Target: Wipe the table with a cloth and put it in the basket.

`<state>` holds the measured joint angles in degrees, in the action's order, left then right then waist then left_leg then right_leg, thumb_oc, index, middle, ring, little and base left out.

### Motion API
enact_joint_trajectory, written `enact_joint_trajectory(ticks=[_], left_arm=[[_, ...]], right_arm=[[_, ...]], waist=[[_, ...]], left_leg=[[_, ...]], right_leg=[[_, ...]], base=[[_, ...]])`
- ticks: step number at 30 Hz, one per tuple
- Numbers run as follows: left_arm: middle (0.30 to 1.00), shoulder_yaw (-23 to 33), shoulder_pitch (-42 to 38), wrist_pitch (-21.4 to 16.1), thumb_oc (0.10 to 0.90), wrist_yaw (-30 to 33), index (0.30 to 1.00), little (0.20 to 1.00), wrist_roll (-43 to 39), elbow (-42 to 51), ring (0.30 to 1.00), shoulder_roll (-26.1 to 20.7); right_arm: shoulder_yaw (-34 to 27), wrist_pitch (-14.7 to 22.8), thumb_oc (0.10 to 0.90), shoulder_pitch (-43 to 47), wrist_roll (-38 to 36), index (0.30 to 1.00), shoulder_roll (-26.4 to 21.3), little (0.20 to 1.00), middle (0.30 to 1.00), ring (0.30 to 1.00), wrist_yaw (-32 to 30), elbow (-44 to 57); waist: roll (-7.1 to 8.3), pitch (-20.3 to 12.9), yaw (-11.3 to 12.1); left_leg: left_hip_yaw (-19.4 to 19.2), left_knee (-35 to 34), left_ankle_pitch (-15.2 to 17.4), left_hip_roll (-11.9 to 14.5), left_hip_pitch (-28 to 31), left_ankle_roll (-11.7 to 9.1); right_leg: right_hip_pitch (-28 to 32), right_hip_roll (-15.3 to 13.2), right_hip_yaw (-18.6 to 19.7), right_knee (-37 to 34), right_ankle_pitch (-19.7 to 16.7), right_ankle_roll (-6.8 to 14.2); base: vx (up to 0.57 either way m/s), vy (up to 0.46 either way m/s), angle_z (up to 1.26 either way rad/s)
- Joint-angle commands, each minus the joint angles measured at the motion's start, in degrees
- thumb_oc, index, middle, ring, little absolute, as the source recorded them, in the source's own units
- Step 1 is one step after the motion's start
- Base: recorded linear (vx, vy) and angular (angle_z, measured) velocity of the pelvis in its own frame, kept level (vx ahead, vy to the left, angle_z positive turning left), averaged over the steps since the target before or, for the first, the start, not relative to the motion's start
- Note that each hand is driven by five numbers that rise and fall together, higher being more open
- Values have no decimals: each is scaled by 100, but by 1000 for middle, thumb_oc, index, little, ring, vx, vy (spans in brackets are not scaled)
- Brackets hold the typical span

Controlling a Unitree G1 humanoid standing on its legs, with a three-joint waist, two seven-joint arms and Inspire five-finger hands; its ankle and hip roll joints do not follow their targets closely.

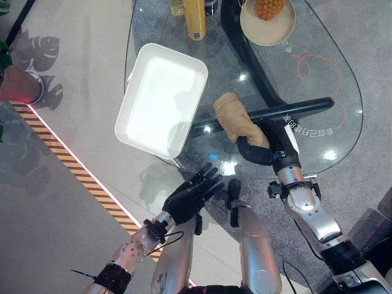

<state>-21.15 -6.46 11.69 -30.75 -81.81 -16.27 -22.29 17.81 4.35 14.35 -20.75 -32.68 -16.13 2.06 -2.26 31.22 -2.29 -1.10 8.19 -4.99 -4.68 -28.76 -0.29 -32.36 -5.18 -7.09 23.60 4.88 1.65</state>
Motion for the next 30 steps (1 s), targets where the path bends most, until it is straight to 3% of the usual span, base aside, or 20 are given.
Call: enact_joint_trajectory(ticks=[1,9,12,16,22,25,30], left_arm=[[900,125,220,6,800,-469,900,900,-668,832,900,99],[900,226,-271,-538,800,-24,900,900,-715,1176,900,4],[900,357,-580,-759,800,217,900,900,-684,1106,900,-62],[900,429,-878,-772,800,355,900,900,-722,972,900,-76],[900,407,-1126,-834,800,418,900,900,-723,920,900,40],[900,429,-1231,-883,800,307,900,900,-877,948,900,57],[900,471,-1228,-914,800,-86,900,900,-1103,1104,900,60]], right_arm=[[-448,1304,100,234,-539,300,-118,200,300,300,628,1606],[-221,1317,100,381,-589,300,-133,200,300,300,1013,1791],[-116,1223,100,552,-883,300,-166,200,300,300,1435,1811],[29,1101,100,716,-1271,300,-161,200,300,300,1818,1787],[285,859,100,857,-1139,300,-79,200,300,300,2189,1660],[426,581,100,958,-938,300,-179,200,300,300,2039,1569],[481,546,100,905,-891,300,-249,200,300,300,2024,1440]], waist=[[166,-143,-78],[222,-143,-130],[256,-143,-154],[293,-143,-171],[319,-143,-182],[330,-143,-196],[330,-143,-203]], left_leg=[[-352,957,891,45,-16,215],[-398,1030,864,73,-143,210],[-400,1081,838,90,-220,195],[-384,1170,828,101,-283,176],[-362,1248,812,106,-370,138],[-368,1283,805,123,-409,131],[-370,1299,787,135,-459,108]], right_leg=[[334,277,383,-838,-466,264],[224,303,426,-794,-468,251],[164,322,438,-745,-452,237],[133,324,446,-698,-438,230],[99,318,438,-685,-435,211],[69,322,448,-665,-422,187],[52,323,432,-661,-405,158]], base=[[0,0,0],[7,0,-3],[8,-4,-1],[13,-8,-3],[4,-5,-1],[0,0,0],[0,0,0]])
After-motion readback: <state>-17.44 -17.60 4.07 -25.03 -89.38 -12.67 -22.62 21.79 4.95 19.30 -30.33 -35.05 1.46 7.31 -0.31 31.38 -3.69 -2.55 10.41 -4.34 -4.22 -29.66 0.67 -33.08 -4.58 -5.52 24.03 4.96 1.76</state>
